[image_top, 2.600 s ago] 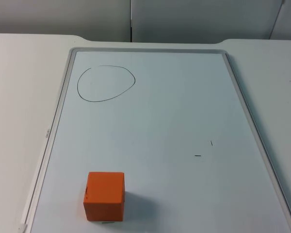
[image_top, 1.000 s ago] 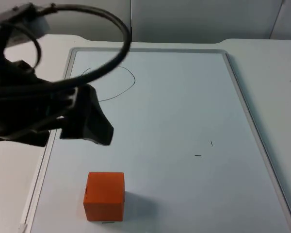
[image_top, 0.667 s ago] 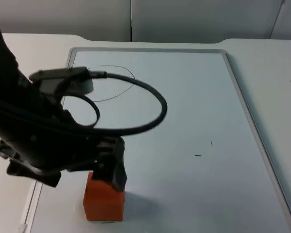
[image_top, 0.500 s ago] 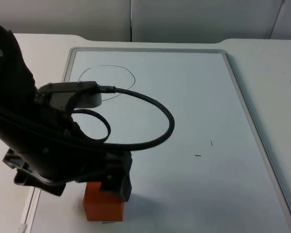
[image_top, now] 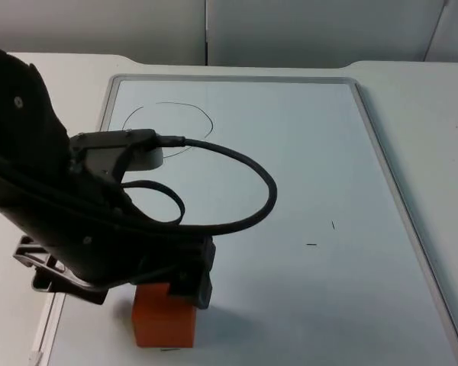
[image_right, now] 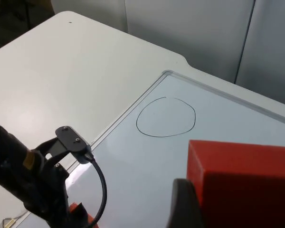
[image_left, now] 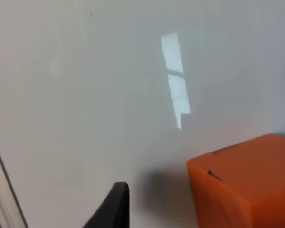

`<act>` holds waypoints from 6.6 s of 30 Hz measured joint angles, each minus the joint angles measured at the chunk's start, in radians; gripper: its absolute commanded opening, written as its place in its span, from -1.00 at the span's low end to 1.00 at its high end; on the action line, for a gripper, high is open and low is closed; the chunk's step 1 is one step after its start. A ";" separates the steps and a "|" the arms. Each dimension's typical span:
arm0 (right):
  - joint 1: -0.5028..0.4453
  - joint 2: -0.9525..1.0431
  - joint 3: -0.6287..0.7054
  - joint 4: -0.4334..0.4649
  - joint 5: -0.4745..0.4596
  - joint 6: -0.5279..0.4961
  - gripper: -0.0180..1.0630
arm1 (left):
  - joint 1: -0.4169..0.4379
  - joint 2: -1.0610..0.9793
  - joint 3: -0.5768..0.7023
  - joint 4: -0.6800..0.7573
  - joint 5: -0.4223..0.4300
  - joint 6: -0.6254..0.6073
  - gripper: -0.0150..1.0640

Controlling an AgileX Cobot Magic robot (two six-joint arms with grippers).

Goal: Pick up one cube with the left hand and another cube with the right hand. First place the cube in the right hand at the target position, then stack the cube in the left hand on top.

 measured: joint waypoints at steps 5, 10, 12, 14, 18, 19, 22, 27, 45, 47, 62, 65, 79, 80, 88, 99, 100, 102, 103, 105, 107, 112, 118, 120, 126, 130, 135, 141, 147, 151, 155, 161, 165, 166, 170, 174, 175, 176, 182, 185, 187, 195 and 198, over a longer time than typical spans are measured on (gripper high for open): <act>0.000 0.000 0.000 0.000 0.000 0.000 -0.97 | -0.018 0.040 -0.007 0.004 -0.001 -0.006 0.98; 0.000 0.000 0.000 0.000 0.000 -0.002 -0.97 | -0.033 0.049 -0.034 0.004 -0.001 -0.010 0.98; 0.000 0.000 0.000 0.000 0.000 -0.002 -0.97 | -0.033 0.051 -0.041 0.004 -0.001 -0.010 0.97; 0.000 0.000 0.000 0.000 0.000 -0.002 -0.97 | -0.033 0.053 -0.044 0.004 -0.001 -0.013 0.91; 0.000 0.000 0.000 0.000 0.000 -0.002 -0.97 | -0.033 0.057 -0.044 0.004 0.006 -0.018 0.71; 0.000 0.000 0.000 0.000 0.000 -0.002 -0.97 | -0.033 0.057 -0.044 0.004 0.008 -0.020 0.71; 0.000 0.000 0.000 0.000 0.000 -0.002 -0.97 | -0.033 0.057 -0.044 0.004 0.017 -0.036 0.07; 0.000 0.000 0.000 0.000 0.000 -0.002 -0.97 | -0.033 0.057 -0.047 0.009 0.021 -0.044 -0.84; 0.000 0.000 0.000 0.000 0.006 -0.020 -0.97 | -0.034 -0.406 -0.122 0.218 0.235 0.001 -0.98; 0.000 0.000 0.000 0.000 0.006 -0.024 -0.97 | -0.034 -0.540 -0.122 0.267 0.287 0.003 -0.98; 0.000 0.000 0.000 0.000 0.006 -0.035 -0.97 | -0.034 -0.974 -0.122 0.449 0.489 -0.010 -0.98; 0.000 0.000 0.000 0.000 0.006 -0.041 -0.97 | -0.034 -1.014 -0.122 0.498 0.501 -0.048 -0.98; 0.000 0.078 0.000 0.000 0.010 -0.079 -0.97 | -0.034 -1.065 -0.122 0.621 0.568 -0.149 -0.98; 0.000 0.092 0.000 0.000 0.005 -0.079 -0.97 | -0.034 -1.065 -0.122 0.621 0.568 -0.149 -0.98; 0.000 0.344 -0.041 0.004 -0.045 -0.068 -0.97 | -0.034 -1.065 -0.122 0.621 0.568 -0.149 -0.98; 0.000 0.882 -0.559 0.005 0.066 -0.061 -0.97 | -0.034 -1.065 -0.122 0.612 0.569 -0.151 -0.98; 0.000 0.949 -0.639 0.005 0.092 -0.061 -0.97 | -0.034 -1.065 -0.122 0.608 0.569 -0.151 -0.98; 0.000 1.063 -0.775 0.005 0.139 -0.061 -0.97 | -0.034 -1.065 -0.122 0.604 0.569 -0.151 -0.98; 0.000 1.063 -0.775 0.005 0.139 -0.061 -0.97 | -0.034 -1.065 -0.122 0.604 0.569 -0.151 -0.98; 0.004 1.203 -0.938 0.005 0.189 -0.061 -0.97 | -0.034 -1.065 -0.122 0.599 0.569 -0.159 -0.98; 0.014 1.326 -1.077 0.002 0.223 -0.061 -0.97 | -0.034 -1.065 -0.122 0.597 0.569 -0.171 -0.98; 0.052 1.563 -1.314 -0.040 0.252 -0.061 -0.97 | -0.034 -1.065 -0.122 0.593 0.569 -0.175 -0.98; 0.083 1.719 -1.426 -0.085 0.256 -0.052 -0.97 | -0.034 -1.065 -0.122 0.589 0.569 -0.178 -0.98; 0.085 1.751 -1.435 -0.090 0.233 -0.034 -0.97 | -0.034 -1.065 -0.122 0.587 0.569 -0.178 -0.98; 0.083 1.771 -1.437 -0.100 0.138 -0.025 -0.97 | -0.034 -1.065 -0.122 0.577 0.569 -0.178 -0.98; 0.083 1.778 -1.441 -0.100 0.100 -0.023 -0.97 | -0.034 -1.065 -0.122 0.567 0.569 -0.178 -0.98; 0.083 1.805 -1.443 -0.100 0.085 -0.021 -0.97 | -0.034 -1.065 -0.122 0.560 0.569 -0.178 -0.98; 0.081 1.819 -1.443 -0.100 0.085 -0.020 -0.97 | -0.034 -1.065 -0.122 0.560 0.569 -0.178 -0.98; 0.064 1.824 -1.443 -0.100 0.086 -0.012 -0.97 | -0.034 -1.065 -0.122 0.558 0.569 -0.178 -0.98; 0.056 1.831 -1.443 -0.100 0.088 -0.012 -0.97 | -0.034 -1.065 -0.122 0.558 0.569 -0.178 -0.98; 0.056 1.833 -1.443 -0.100 0.092 -0.010 -0.97 | -0.034 -1.065 -0.122 0.557 0.569 -0.178 -0.98; 0.056 1.833 -1.443 -0.100 0.094 -0.010 -0.97 | -0.034 -1.065 -0.122 0.557 0.569 -0.178 -0.98; 0.056 1.833 -1.443 -0.100 0.096 -0.010 -0.97 | -0.034 -1.065 -0.122 0.556 0.569 -0.178 -0.98; 0.056 1.833 -1.443 -0.100 0.096 -0.010 -0.97 | -0.034 -1.065 -0.122 0.556 0.569 -0.178 -0.98; 0.056 1.833 -1.443 -0.100 0.096 -0.010 -0.97 | -0.034 -1.065 -0.122 0.556 0.569 -0.178 -0.98; 0.056 1.833 -1.443 -0.100 0.096 -0.010 -0.97 | -0.034 -1.065 -0.122 0.556 0.567 -0.178 -0.98; 0.056 1.833 -1.443 -0.100 0.096 -0.010 -0.97 | -0.034 -1.065 -0.122 0.556 0.567 -0.178 -0.98; 0.056 1.833 -1.443 -0.100 0.096 -0.010 -0.97 | -0.034 -1.065 -0.122 0.556 0.567 -0.178 -0.98; 0.056 1.833 -1.443 -0.100 0.096 -0.010 -0.97 | -0.034 -1.065 -0.122 0.556 0.567 -0.178 -0.98; 0.056 1.840 -1.443 -0.100 0.092 -0.010 -0.97 | -0.034 -1.065 -0.122 0.556 0.563 -0.178 -0.98; 0.056 1.844 -1.443 -0.100 0.084 -0.010 -0.97 | -0.034 -1.065 -0.122 0.556 0.562 -0.178 -0.98; 0.056 1.850 -1.443 -0.087 0.076 -0.010 -0.85 | -0.034 -1.065 -0.122 0.556 0.562 -0.178 -0.98; 0.056 1.850 -1.443 -0.084 0.076 -0.010 -0.43 | -0.034 -1.065 -0.122 0.556 0.562 -0.178 -0.98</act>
